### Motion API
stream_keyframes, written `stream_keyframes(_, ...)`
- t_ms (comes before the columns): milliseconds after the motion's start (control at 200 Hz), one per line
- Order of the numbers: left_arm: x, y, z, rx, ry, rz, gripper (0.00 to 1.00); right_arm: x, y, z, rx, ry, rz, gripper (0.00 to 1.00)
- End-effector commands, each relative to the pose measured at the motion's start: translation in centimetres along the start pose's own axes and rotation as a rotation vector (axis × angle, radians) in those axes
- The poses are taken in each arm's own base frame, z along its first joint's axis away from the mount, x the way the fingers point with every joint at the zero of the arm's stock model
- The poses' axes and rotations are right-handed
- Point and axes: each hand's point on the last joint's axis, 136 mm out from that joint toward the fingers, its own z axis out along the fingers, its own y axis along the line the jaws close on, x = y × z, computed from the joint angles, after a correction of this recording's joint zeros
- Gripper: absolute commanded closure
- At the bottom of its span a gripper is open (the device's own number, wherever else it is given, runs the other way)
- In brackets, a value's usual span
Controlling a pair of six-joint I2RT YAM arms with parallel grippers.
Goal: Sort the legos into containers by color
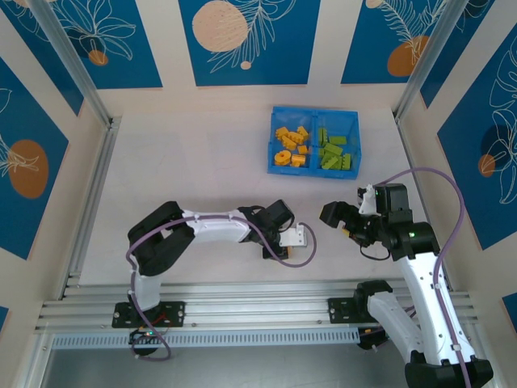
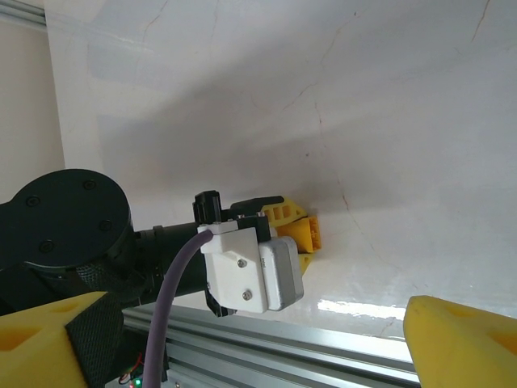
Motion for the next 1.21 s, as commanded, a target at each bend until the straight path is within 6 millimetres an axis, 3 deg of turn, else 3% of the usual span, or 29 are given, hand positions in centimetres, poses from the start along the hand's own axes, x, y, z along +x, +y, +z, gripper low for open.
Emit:
stream_keyframes(0,-1.4,0.8,-2.4,-0.048,-0.082,-0.003,0.70,0.2,1.4,-0.8,-0.053,0.010,-0.001,0.08)
stream_keyframes(205,-4.7,5.9,-8.8,-0.222,-0.292,-0.089,0.70,-1.0,3.5,-2.7,-0.117,-0.074,-0.006,0.08)
stream_keyframes(300,-6.5,10.2,-12.1,-0.320,-0.399,-0.142,0.69,-1.7,3.6,-3.6,-0.100,-0.130,-0.015,0.09)
stream_keyframes(405,-8.2,16.3,-14.6,-0.454,-0.424,-0.179,0.69,-1.9,3.6,-3.8,-0.095,-0.142,-0.011,0.09)
stream_keyframes(600,-10.0,27.9,-15.5,-0.622,-0.439,-0.285,0.68,-1.6,3.9,-3.7,-0.120,-0.122,0.007,0.09)
stream_keyframes(780,-10.1,35.4,-14.9,-0.735,-0.392,-0.349,0.66,-1.2,4.1,-4.2,-0.126,-0.119,0.000,0.09)
stream_keyframes(955,-10.8,38.8,-14.9,-0.828,-0.398,-0.346,0.61,-0.8,4.4,-4.6,-0.143,-0.110,-0.003,0.09)
stream_keyframes(1030,-11.4,39.2,-15.4,-0.844,-0.415,-0.335,0.56,-0.6,4.3,-4.7,-0.138,-0.111,0.000,0.09)
stream_keyframes(1110,-11.6,39.3,-16.4,-0.862,-0.424,-0.337,0.40,-0.5,4.2,-4.8,-0.138,-0.115,0.003,0.09)
stream_keyframes(1200,-11.9,38.9,-17.8,-0.870,-0.425,-0.333,0.37,-0.4,4.1,-4.7,-0.140,-0.115,0.006,0.09)
